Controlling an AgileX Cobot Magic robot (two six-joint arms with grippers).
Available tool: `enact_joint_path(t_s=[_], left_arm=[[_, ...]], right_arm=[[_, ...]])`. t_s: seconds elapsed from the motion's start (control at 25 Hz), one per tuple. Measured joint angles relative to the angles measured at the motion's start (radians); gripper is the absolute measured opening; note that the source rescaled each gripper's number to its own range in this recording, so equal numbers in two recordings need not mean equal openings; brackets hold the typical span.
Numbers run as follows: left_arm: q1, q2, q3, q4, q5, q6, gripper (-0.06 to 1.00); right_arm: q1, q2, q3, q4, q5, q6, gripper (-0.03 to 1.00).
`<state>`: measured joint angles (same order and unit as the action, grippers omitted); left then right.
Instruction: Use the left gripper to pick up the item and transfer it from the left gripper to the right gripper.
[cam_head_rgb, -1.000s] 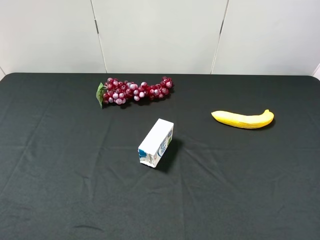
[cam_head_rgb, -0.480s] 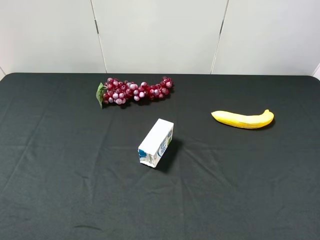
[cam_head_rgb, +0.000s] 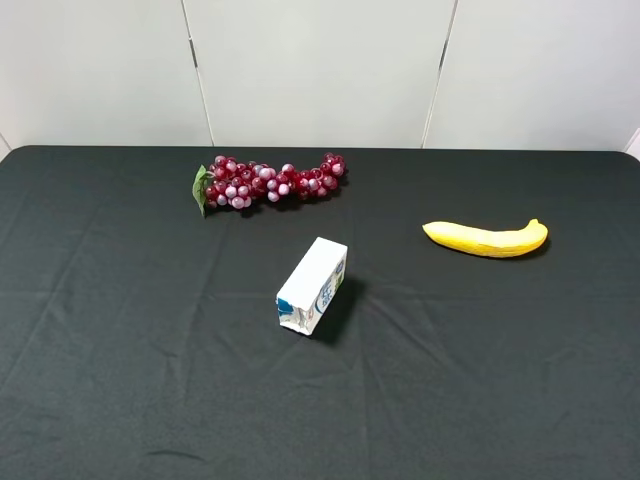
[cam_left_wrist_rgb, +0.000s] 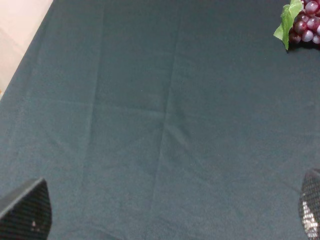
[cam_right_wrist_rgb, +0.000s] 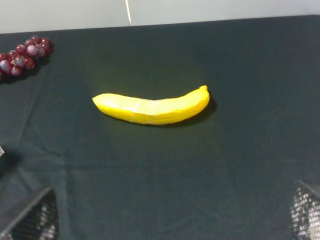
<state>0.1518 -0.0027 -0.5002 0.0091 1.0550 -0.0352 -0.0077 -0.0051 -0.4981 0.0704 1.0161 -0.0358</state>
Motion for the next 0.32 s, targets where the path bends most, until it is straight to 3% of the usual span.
enact_joint_path(t_s=[0.32], left_arm=[[0.000,0.000,0.000,0.000,0.000,0.000,1.00]], right_arm=[[0.000,0.000,0.000,0.000,0.000,0.000,1.00]])
